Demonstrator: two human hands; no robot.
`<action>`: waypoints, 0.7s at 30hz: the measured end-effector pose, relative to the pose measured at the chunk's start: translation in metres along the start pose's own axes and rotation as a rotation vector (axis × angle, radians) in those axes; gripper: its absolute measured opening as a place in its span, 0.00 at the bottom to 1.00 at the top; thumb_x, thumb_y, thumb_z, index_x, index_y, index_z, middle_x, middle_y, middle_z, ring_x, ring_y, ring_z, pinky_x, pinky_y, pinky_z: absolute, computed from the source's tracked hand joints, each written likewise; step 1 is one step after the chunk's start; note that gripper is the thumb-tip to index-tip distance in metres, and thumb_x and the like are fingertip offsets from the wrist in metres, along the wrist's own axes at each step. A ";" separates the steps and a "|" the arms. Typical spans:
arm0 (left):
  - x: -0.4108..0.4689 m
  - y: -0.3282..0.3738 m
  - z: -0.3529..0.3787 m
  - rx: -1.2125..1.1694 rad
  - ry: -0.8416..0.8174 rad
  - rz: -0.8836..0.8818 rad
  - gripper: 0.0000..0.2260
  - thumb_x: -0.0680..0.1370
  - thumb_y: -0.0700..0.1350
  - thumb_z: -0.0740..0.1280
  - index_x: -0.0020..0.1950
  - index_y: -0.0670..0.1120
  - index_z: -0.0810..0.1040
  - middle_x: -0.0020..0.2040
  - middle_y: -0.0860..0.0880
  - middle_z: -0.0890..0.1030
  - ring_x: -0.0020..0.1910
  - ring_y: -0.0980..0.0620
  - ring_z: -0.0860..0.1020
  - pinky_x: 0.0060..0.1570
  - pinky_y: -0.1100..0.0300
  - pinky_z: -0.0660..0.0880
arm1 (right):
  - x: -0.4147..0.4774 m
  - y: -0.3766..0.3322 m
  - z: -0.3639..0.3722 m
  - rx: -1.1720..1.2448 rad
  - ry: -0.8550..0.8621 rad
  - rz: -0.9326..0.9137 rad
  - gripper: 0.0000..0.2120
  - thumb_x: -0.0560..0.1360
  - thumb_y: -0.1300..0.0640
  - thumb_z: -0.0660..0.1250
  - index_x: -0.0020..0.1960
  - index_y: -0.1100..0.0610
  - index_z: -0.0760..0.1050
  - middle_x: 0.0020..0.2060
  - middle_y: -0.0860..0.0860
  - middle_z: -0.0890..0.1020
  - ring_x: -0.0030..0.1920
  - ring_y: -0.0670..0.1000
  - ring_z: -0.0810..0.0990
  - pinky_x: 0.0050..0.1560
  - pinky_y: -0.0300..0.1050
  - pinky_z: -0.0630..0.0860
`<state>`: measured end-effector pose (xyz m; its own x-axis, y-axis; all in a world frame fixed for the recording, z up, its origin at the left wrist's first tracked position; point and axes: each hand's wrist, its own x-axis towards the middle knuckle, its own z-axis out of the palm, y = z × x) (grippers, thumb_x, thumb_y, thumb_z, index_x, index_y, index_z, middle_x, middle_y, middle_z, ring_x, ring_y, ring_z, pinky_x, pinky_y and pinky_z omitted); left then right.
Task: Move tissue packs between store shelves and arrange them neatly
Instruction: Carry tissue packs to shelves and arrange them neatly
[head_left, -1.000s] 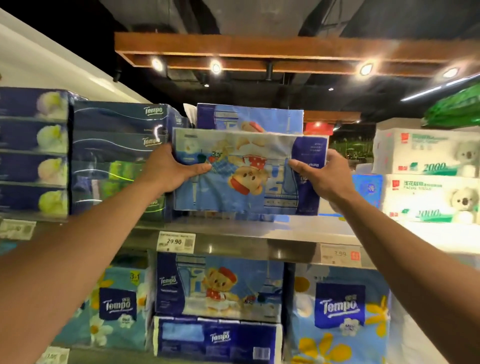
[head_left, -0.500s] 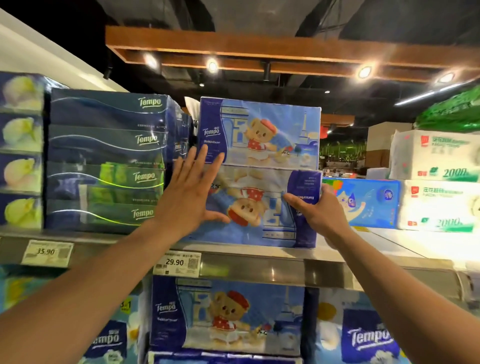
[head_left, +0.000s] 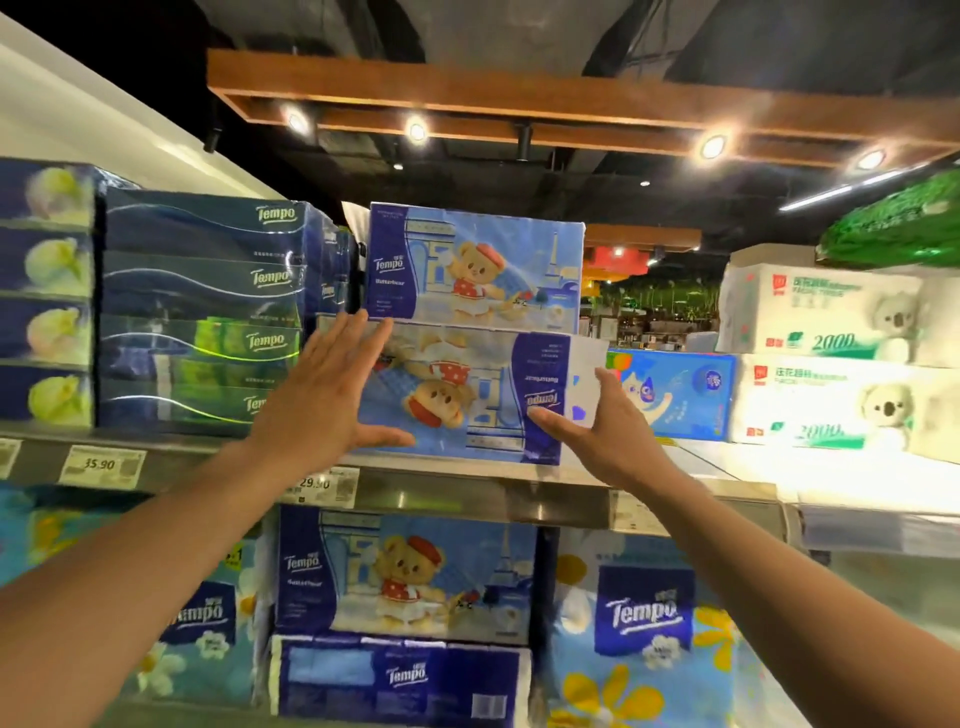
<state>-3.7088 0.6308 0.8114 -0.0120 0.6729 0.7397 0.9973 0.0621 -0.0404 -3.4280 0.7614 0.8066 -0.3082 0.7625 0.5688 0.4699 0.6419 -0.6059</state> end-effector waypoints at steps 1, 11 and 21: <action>-0.011 0.010 -0.005 -0.029 -0.017 -0.007 0.55 0.64 0.76 0.61 0.83 0.53 0.42 0.83 0.48 0.43 0.81 0.50 0.42 0.75 0.58 0.39 | -0.010 0.000 -0.006 -0.015 -0.005 -0.025 0.45 0.71 0.37 0.72 0.77 0.57 0.58 0.65 0.52 0.76 0.60 0.51 0.77 0.51 0.35 0.76; -0.075 0.107 -0.042 -0.097 -0.264 0.045 0.54 0.66 0.75 0.65 0.82 0.56 0.42 0.83 0.51 0.45 0.82 0.51 0.46 0.78 0.52 0.49 | -0.115 -0.019 -0.064 -0.216 -0.128 -0.098 0.46 0.70 0.31 0.66 0.79 0.56 0.62 0.76 0.53 0.69 0.75 0.53 0.68 0.72 0.49 0.66; -0.143 0.216 -0.009 -0.343 -0.390 0.399 0.54 0.63 0.81 0.54 0.83 0.52 0.52 0.81 0.48 0.59 0.80 0.49 0.58 0.77 0.56 0.54 | -0.288 0.030 -0.129 -0.659 -0.078 0.048 0.53 0.67 0.18 0.46 0.73 0.58 0.71 0.71 0.60 0.72 0.72 0.61 0.70 0.71 0.59 0.69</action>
<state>-3.4912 0.5414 0.7028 0.4024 0.8179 0.4113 0.8967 -0.4427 0.0031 -3.2180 0.5511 0.6966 -0.3215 0.8087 0.4926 0.8846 0.4421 -0.1484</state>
